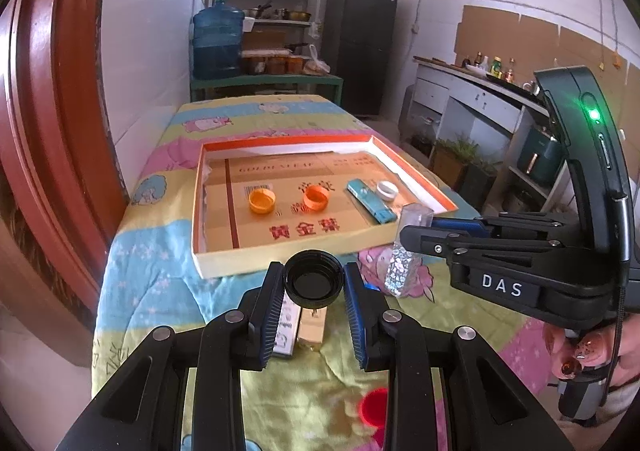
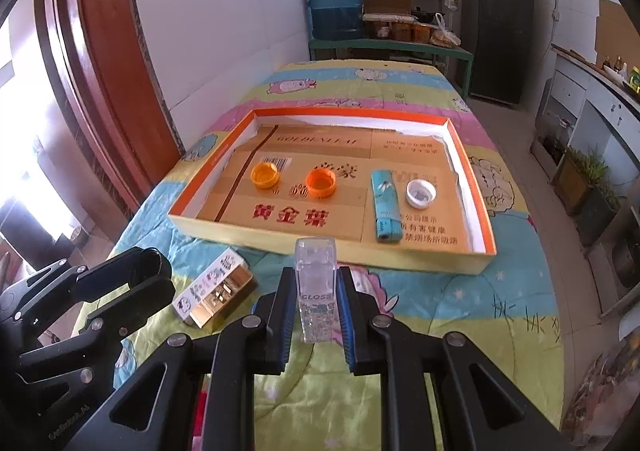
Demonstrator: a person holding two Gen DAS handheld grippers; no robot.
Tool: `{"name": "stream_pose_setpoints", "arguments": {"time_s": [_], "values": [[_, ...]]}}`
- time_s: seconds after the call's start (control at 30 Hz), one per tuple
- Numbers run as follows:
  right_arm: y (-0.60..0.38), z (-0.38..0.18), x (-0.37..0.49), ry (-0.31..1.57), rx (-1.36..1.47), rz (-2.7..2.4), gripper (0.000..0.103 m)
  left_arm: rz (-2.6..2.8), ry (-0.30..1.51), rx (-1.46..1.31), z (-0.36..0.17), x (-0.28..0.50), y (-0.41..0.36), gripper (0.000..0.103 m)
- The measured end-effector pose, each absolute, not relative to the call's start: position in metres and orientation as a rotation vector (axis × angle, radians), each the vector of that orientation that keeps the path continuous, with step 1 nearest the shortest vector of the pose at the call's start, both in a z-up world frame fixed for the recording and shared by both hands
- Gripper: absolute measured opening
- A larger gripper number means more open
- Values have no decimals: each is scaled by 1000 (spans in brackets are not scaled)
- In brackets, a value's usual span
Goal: Organize rigid objects
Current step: 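Carry the black cap with the left tool while the right tool carries the glitter tube into the lid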
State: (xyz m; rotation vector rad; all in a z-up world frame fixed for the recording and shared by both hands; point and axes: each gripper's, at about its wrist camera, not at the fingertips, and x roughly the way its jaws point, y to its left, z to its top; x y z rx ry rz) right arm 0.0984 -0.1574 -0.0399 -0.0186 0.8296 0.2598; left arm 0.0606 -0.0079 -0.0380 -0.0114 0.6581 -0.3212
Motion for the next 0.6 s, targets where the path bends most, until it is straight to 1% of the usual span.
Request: {"name": "stream_pose_setpoints", "arguments": {"time_s": [0.6], "values": [[-174,-25,132,792,22,247,20,-297,646,-16,-26,105,-10,31]]}}
